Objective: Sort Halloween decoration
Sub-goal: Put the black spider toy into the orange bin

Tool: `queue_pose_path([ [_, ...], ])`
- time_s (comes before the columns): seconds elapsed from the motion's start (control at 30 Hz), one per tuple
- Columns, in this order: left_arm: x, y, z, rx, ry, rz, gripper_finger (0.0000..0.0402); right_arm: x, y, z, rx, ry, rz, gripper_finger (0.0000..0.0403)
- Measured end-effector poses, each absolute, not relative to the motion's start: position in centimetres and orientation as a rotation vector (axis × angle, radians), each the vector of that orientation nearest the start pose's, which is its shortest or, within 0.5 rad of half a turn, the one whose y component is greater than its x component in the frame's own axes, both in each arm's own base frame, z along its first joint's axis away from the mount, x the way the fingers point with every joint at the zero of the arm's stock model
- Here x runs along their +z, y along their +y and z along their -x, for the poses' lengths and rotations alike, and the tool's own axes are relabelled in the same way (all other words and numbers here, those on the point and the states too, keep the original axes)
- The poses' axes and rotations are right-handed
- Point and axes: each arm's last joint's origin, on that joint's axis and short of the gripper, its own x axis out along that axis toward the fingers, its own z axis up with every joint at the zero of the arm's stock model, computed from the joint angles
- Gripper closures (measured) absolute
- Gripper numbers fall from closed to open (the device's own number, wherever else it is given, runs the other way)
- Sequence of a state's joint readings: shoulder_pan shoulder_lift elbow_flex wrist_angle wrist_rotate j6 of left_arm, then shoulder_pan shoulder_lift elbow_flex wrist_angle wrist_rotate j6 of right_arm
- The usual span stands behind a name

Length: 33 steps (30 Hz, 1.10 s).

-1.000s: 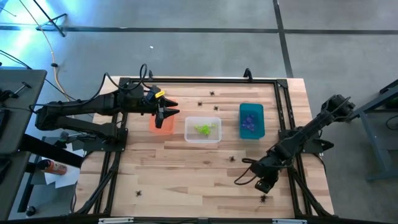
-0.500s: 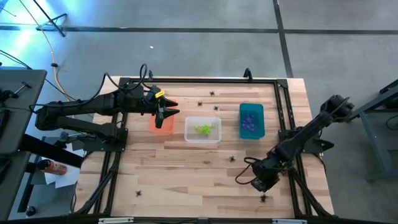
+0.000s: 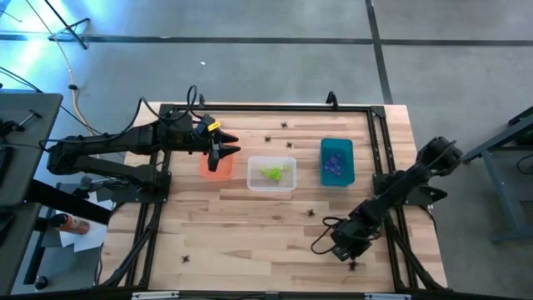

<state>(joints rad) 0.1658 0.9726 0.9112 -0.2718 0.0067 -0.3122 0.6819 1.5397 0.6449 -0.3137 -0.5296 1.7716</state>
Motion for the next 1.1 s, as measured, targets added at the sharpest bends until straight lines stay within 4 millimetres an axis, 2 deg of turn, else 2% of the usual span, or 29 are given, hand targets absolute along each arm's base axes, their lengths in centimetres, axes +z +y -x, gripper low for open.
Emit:
queue_pose_path([
  [0.8,33.48,3.46,-20.81,0.209,0.306,0.336,0.0234,12.11,17.32,-17.99,-0.398,1.779,-1.257,0.0292],
  [1.1,33.48,3.46,-20.80,0.207,0.307,0.327,0.0234,12.09,17.33,-18.15,-0.431,1.725,-1.275,0.0341],
])
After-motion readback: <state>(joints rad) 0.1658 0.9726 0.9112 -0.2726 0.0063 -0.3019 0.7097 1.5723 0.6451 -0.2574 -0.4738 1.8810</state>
